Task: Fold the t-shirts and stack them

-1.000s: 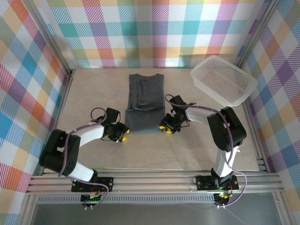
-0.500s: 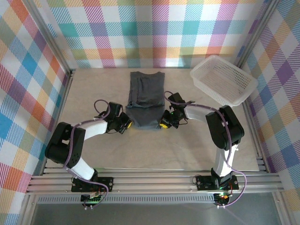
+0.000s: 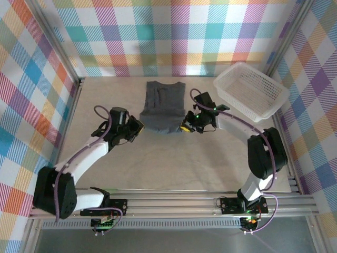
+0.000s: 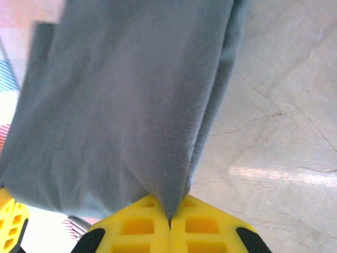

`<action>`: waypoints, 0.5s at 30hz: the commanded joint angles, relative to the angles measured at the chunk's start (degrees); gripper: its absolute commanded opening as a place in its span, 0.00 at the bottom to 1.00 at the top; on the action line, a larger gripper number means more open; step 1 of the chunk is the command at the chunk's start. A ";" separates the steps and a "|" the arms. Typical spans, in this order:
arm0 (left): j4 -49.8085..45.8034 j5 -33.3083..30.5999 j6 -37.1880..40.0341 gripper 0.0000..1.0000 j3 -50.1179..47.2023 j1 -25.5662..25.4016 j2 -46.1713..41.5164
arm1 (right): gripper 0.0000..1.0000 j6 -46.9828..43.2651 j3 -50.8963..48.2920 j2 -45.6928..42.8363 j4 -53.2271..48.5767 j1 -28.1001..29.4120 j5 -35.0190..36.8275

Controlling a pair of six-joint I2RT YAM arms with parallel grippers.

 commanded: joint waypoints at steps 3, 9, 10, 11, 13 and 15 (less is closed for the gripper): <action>-8.01 0.25 2.58 0.00 4.33 0.66 -5.00 | 0.00 -1.88 4.27 -4.79 -4.68 -0.61 -0.25; -8.91 3.80 0.86 0.00 -5.10 -1.02 -9.24 | 0.00 -0.14 -4.02 -8.09 -2.26 0.21 -6.10; -9.67 3.81 0.32 0.00 -7.54 -1.56 -11.48 | 0.00 0.15 -6.64 -9.25 -1.57 0.86 -6.60; -10.63 3.94 -0.46 0.00 -10.06 -2.15 -14.01 | 0.00 0.40 -9.31 -10.63 -1.06 1.67 -6.77; -12.60 4.49 -2.41 0.00 -14.81 -3.27 -19.14 | 0.00 0.92 -13.97 -12.94 -0.49 3.79 -6.79; -14.47 4.68 -5.17 0.00 -19.79 -5.20 -25.72 | 0.00 2.03 -18.85 -15.57 0.39 6.38 -5.92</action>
